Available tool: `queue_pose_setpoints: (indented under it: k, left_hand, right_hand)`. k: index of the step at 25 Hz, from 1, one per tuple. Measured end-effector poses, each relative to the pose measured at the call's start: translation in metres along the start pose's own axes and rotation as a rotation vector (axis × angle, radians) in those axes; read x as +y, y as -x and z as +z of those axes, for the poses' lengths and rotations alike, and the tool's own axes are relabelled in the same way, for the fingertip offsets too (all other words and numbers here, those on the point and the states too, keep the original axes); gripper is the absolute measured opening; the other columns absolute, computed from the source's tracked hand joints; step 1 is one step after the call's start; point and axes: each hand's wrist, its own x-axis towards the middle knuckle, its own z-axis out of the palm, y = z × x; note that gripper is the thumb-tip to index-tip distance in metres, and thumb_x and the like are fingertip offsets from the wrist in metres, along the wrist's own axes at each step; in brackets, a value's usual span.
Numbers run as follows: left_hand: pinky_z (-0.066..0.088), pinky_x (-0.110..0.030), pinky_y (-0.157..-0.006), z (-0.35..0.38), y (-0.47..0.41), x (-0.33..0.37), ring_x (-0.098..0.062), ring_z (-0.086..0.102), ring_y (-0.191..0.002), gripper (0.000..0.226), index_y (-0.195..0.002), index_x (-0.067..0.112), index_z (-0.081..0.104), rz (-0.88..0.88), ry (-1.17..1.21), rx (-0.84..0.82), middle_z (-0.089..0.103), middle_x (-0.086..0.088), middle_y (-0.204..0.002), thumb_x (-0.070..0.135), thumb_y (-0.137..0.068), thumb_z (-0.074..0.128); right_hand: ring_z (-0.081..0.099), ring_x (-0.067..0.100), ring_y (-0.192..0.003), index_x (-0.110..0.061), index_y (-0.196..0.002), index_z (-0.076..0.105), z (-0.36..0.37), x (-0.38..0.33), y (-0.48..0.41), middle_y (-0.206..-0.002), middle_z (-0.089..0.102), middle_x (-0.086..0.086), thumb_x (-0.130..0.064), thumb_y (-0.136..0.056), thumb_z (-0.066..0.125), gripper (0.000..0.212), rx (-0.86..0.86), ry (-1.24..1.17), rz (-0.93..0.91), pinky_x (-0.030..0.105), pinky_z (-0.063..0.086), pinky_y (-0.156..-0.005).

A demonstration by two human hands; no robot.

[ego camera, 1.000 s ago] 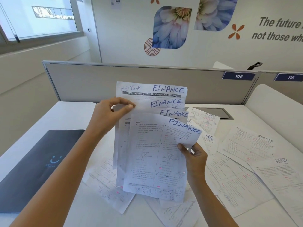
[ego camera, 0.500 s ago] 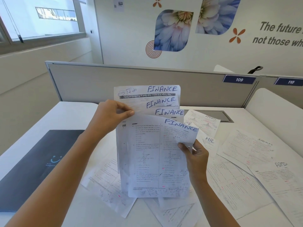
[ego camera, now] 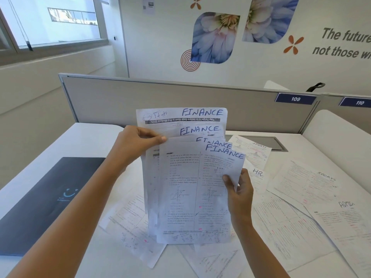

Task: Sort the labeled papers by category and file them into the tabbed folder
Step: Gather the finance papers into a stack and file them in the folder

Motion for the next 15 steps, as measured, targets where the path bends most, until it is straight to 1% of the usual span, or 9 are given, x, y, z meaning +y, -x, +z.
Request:
queue_pose_setpoints:
  k: [2, 4, 5, 6, 8, 9, 10, 13, 15]
  left_hand:
    - [0.057, -0.032, -0.075, -0.004, -0.001, 0.003, -0.016, 0.071, -0.077, 0.009, -0.072, 0.017, 0.079, -0.118, 0.133, -0.104, 0.077, -0.002, -0.082, 0.025, -0.075, 0.077]
    - [0.056, -0.033, -0.071, -0.007, -0.002, 0.005, -0.015, 0.071, -0.072, 0.010, -0.069, 0.016, 0.079, -0.194, 0.190, -0.167, 0.077, -0.005, -0.086, 0.023, -0.075, 0.077]
    - [0.055, -0.031, -0.069, -0.009, -0.002, 0.006, -0.014, 0.072, -0.070, 0.011, -0.068, 0.017, 0.079, -0.217, 0.202, -0.193, 0.077, -0.005, -0.087, 0.027, -0.071, 0.079]
    - [0.056, -0.030, -0.067, -0.010, -0.001, 0.008, -0.013, 0.072, -0.070, 0.020, -0.068, 0.017, 0.079, -0.234, 0.216, -0.226, 0.077, -0.005, -0.087, 0.034, -0.060, 0.085]
    - [0.058, -0.026, -0.063, -0.013, -0.001, 0.009, -0.014, 0.073, -0.072, 0.054, -0.071, 0.020, 0.080, -0.252, 0.233, -0.294, 0.077, -0.005, -0.087, 0.047, -0.026, 0.091]
    - [0.058, -0.025, -0.061, -0.014, -0.002, 0.009, -0.014, 0.073, -0.073, 0.066, -0.072, 0.021, 0.080, -0.255, 0.231, -0.318, 0.077, -0.004, -0.087, 0.051, -0.015, 0.091]
    - [0.058, -0.025, -0.060, -0.015, -0.003, 0.009, -0.014, 0.073, -0.073, 0.072, -0.073, 0.020, 0.080, -0.254, 0.230, -0.341, 0.077, -0.003, -0.087, 0.053, -0.010, 0.090]
    - [0.058, -0.024, -0.060, -0.018, -0.005, 0.009, -0.013, 0.073, -0.075, 0.078, -0.076, 0.017, 0.080, -0.259, 0.223, -0.389, 0.077, -0.003, -0.090, 0.053, -0.008, 0.090]
    - [0.058, -0.024, -0.059, -0.019, -0.006, 0.009, -0.014, 0.073, -0.075, 0.079, -0.078, 0.016, 0.080, -0.262, 0.218, -0.417, 0.076, -0.004, -0.092, 0.053, -0.009, 0.091]
  right_hand:
    - [0.065, 0.005, -0.089, -0.029, -0.098, 0.053, 0.000, 0.000, 0.000, -0.101, 0.066, -0.002, -0.013, -0.091, 0.061, 0.019, -0.003, -0.017, -0.013, 0.018, 0.055, -0.065]
    - [0.065, -0.003, -0.088, -0.031, -0.098, 0.055, 0.000, 0.001, -0.001, -0.100, 0.066, -0.007, -0.011, -0.090, 0.061, 0.023, -0.001, -0.019, -0.011, 0.014, 0.054, -0.065]
    - [0.064, -0.004, -0.088, -0.031, -0.098, 0.055, 0.000, 0.002, -0.001, -0.101, 0.066, -0.007, -0.009, -0.090, 0.062, 0.024, 0.001, -0.016, -0.009, 0.014, 0.054, -0.066]
    - [0.064, -0.005, -0.088, -0.032, -0.099, 0.055, 0.001, 0.003, -0.001, -0.102, 0.066, -0.007, -0.009, -0.090, 0.062, 0.026, 0.002, -0.015, -0.008, 0.013, 0.054, -0.067]
    - [0.064, -0.004, -0.090, -0.031, -0.103, 0.055, 0.000, 0.005, -0.002, -0.105, 0.066, -0.005, -0.009, -0.089, 0.062, 0.027, 0.010, -0.013, -0.003, 0.013, 0.054, -0.070]
    - [0.064, -0.003, -0.091, -0.029, -0.104, 0.055, 0.000, 0.006, -0.002, -0.106, 0.066, -0.003, -0.009, -0.089, 0.062, 0.026, 0.012, -0.009, -0.004, 0.015, 0.055, -0.072]
    - [0.064, 0.000, -0.092, -0.027, -0.105, 0.055, -0.001, 0.007, -0.003, -0.106, 0.066, -0.002, -0.010, -0.089, 0.063, 0.025, 0.013, -0.003, -0.004, 0.018, 0.056, -0.074]
    - [0.064, 0.012, -0.096, -0.021, -0.107, 0.055, -0.002, 0.009, -0.003, -0.106, 0.066, 0.000, -0.011, -0.089, 0.063, 0.021, 0.010, 0.027, 0.006, 0.035, 0.059, -0.082]
    - [0.063, 0.017, -0.099, -0.016, -0.110, 0.055, -0.002, 0.009, -0.003, -0.107, 0.066, 0.003, -0.012, -0.089, 0.063, 0.023, 0.013, 0.038, 0.012, 0.041, 0.058, -0.085]
